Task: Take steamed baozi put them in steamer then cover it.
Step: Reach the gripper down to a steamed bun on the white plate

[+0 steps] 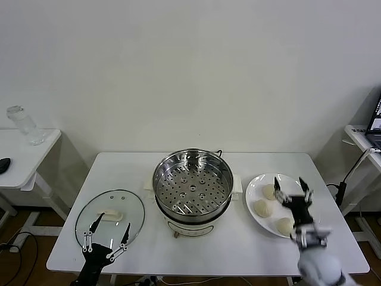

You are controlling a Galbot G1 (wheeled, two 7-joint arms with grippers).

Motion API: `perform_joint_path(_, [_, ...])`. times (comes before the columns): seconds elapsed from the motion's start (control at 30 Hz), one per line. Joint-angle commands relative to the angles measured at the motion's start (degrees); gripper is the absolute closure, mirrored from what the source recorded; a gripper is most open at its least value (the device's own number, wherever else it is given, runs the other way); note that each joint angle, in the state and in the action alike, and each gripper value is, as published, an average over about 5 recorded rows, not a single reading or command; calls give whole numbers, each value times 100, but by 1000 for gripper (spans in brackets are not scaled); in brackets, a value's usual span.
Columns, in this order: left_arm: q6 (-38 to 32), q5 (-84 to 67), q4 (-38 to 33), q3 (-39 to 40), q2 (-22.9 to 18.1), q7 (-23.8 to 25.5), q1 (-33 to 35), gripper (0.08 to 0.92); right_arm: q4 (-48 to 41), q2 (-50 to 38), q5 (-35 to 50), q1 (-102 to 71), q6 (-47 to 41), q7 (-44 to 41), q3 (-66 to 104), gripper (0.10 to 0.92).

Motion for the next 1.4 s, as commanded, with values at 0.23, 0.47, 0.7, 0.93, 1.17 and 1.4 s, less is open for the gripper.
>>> perform_joint_path(0.23, [-38,100,-27,35,-24,-26,29,177,-2496,-1530,-150,4266,-985,-5049,-3142,203])
perform_joint_path(0.47, [-53,117,-16,33,-51,-55,11,177,-3208,-1453,-1924,5625,-806,-7270,-4396,203])
perform_joint_path(0.7, [-59,117,-38,8,-92,-87,20,177,-3500,-1120,-3301,6071,-804,-8213,-4945,203])
perform_joint_path(0.93, [-66,140,-50,-21,-130,-85,54,177,-3908,-680,-4272,6154,-642,-8293,-5280,203])
perform_joint_path(1.17, [-78,177,-35,-19,-166,-108,78,177,-4372,-167,-4678,6073,-602,-8231,-5247,203])
perform_joint_path(1.4, [-99,212,4,-15,-197,-132,91,177,-4719,282,-4927,6090,-522,-8100,-5199,203])
